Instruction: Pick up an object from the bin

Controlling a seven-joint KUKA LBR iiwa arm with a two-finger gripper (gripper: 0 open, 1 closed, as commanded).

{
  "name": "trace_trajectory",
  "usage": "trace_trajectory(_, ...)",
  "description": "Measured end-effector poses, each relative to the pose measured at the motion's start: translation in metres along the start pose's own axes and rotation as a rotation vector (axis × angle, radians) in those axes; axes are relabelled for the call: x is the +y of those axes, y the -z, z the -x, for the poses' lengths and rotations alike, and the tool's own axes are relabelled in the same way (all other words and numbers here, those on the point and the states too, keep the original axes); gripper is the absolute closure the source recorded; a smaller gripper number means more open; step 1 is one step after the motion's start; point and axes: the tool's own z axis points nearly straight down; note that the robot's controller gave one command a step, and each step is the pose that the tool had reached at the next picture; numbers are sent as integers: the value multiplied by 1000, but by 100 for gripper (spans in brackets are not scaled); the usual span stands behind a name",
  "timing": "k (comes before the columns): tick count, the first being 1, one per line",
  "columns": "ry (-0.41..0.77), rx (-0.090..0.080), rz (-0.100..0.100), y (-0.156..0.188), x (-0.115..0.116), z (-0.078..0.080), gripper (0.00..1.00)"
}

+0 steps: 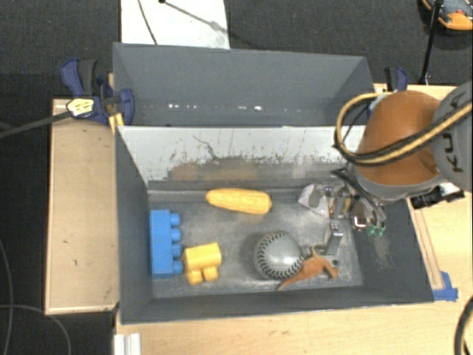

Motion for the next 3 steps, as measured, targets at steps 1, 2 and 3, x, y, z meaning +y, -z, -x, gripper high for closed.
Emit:
trace_trajectory(1, 270, 1, 0, -11, -3, 5, 0)
trace_trajectory(2, 143, 0, 1, -34, -13, -5, 0)
trace_trajectory(3, 316, -1, 0, -88, -22, -25, 100)
